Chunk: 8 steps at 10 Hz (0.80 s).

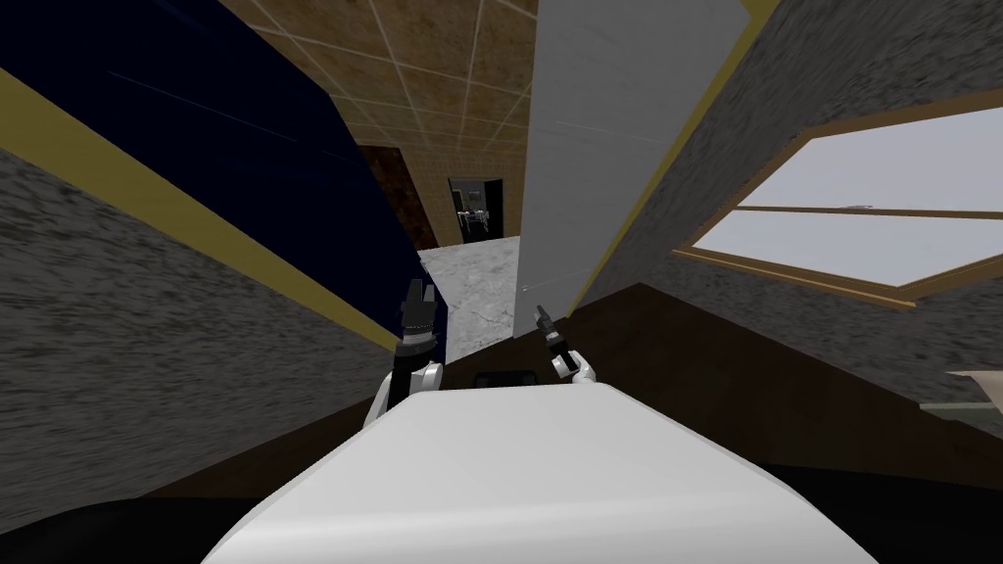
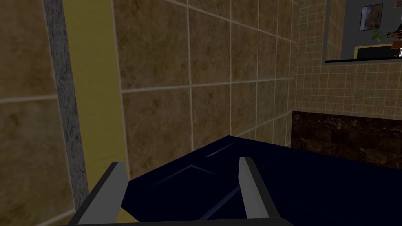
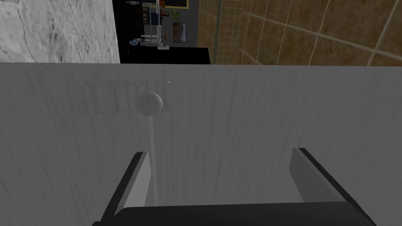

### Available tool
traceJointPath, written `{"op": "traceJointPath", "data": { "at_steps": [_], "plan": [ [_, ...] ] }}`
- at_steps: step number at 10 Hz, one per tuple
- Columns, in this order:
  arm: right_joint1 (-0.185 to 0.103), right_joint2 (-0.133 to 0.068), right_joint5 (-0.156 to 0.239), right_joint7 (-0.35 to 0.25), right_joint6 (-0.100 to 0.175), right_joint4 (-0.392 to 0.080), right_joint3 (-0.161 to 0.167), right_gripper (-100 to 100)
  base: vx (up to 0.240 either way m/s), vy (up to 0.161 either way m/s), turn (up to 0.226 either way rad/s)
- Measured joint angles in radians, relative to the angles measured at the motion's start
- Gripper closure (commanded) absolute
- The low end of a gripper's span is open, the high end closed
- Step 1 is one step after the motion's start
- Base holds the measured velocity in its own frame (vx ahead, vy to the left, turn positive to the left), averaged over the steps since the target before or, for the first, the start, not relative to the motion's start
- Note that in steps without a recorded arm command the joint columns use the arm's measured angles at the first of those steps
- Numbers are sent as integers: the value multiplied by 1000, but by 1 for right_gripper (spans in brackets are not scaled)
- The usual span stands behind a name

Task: Push the door open

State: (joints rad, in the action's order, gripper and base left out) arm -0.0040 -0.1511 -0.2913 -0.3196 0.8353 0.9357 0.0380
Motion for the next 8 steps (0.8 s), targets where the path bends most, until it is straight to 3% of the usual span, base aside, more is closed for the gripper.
{"op": "traceJointPath", "data": {
  "at_steps": [3,5,8],
  "plan": [
    [-37,-3,-12,-20,21,-101,-2,-100,88,-60,32],
    [-44,-8,-19,-36,18,-122,0,-100,47,-28,11],
    [-76,-13,-27,-51,40,-207,-4,-100,97,-49,31]
  ]
}}
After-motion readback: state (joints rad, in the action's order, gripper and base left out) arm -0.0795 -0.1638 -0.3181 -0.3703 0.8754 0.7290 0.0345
